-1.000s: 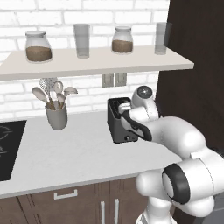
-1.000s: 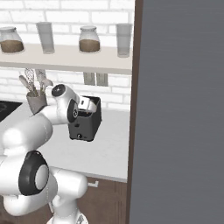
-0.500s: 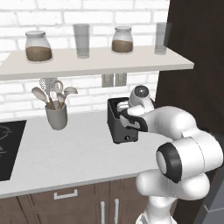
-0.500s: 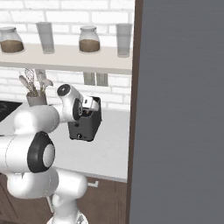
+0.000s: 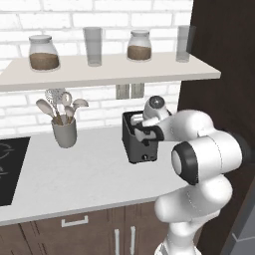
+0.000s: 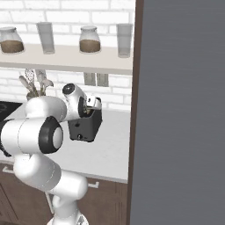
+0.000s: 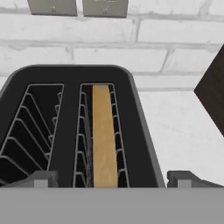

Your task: Start the toaster. Once the lever pops up, take the bread to the plate on the dining counter.

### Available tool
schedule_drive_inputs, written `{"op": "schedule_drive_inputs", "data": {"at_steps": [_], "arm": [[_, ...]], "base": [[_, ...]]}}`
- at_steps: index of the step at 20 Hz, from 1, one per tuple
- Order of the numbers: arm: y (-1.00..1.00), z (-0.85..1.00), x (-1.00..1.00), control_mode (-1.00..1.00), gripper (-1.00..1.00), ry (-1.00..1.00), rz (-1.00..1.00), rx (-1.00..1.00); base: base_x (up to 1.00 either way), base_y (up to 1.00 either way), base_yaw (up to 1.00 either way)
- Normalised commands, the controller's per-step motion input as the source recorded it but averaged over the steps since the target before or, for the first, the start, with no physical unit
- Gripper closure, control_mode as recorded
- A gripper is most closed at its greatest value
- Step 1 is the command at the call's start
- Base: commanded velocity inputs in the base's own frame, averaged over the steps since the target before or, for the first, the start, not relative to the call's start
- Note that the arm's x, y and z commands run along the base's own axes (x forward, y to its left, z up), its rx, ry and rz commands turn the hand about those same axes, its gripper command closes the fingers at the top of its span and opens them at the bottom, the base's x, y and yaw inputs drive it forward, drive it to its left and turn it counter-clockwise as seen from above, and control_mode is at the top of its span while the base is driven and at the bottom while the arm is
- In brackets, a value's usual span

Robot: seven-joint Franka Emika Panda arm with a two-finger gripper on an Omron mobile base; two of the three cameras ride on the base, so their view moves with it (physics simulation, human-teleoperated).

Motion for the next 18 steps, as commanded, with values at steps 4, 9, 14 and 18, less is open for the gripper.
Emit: {"op": "schedule_drive_inputs", "data": {"at_steps": [4,9,14,18], "arm": [[0.0,-0.07,0.24,-1.0,-1.0,0.0,0.0,0.0],[0.01,-0.22,0.03,-1.0,-1.0,0.01,0.0,0.0],[0.0,-0.22,0.0,-1.0,-1.0,0.0,0.0,0.0],[0.02,-0.16,0.0,-1.0,-1.0,0.0,0.0,0.0]], "base": [[0.0,0.0,0.0],[0.0,0.0,0.0],[0.0,0.0,0.0],[0.0,0.0,0.0]]}}
